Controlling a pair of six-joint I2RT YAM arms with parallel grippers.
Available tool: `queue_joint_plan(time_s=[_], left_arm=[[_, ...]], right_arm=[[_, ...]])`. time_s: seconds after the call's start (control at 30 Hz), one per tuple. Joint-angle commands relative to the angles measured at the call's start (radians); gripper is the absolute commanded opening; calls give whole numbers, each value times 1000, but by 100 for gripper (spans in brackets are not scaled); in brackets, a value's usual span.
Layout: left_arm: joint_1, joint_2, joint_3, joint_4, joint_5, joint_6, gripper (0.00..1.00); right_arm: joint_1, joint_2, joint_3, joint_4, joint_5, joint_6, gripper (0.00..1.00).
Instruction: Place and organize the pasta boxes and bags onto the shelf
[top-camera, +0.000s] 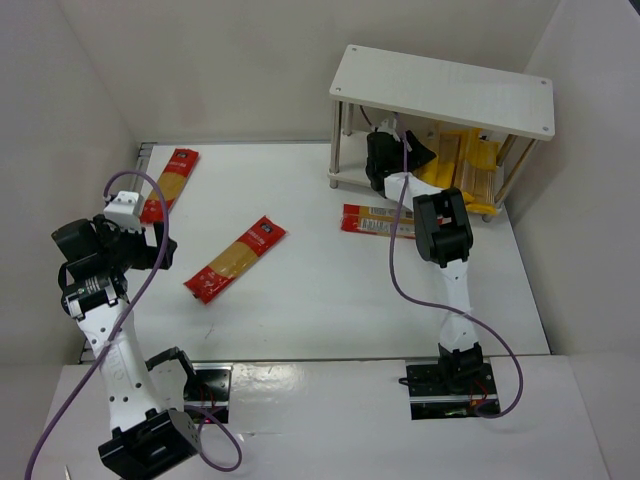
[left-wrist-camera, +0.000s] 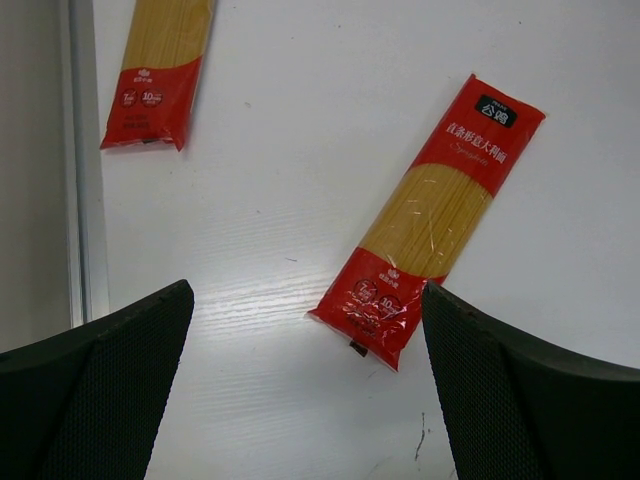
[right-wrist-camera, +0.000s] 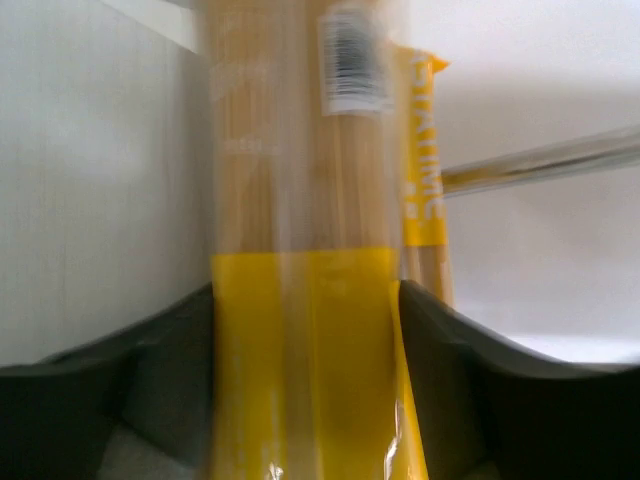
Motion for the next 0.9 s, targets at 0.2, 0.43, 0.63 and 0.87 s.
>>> queue_joint_plan(time_s=[0.2, 0.43, 0.63, 0.87], left_arm=[[5, -2, 7, 3, 48, 29, 100], [5, -2, 7, 3, 57, 29, 100], [5, -11, 7, -7, 66, 29, 100], [5, -11, 16, -16, 66, 38, 100]], right_arm=[[-16, -131, -53, -8, 32, 113, 93], [16, -266, -168, -107, -14, 212, 95], [111, -459, -341, -187, -62, 312, 97], [240, -683, -531, -418, -155, 445, 98]])
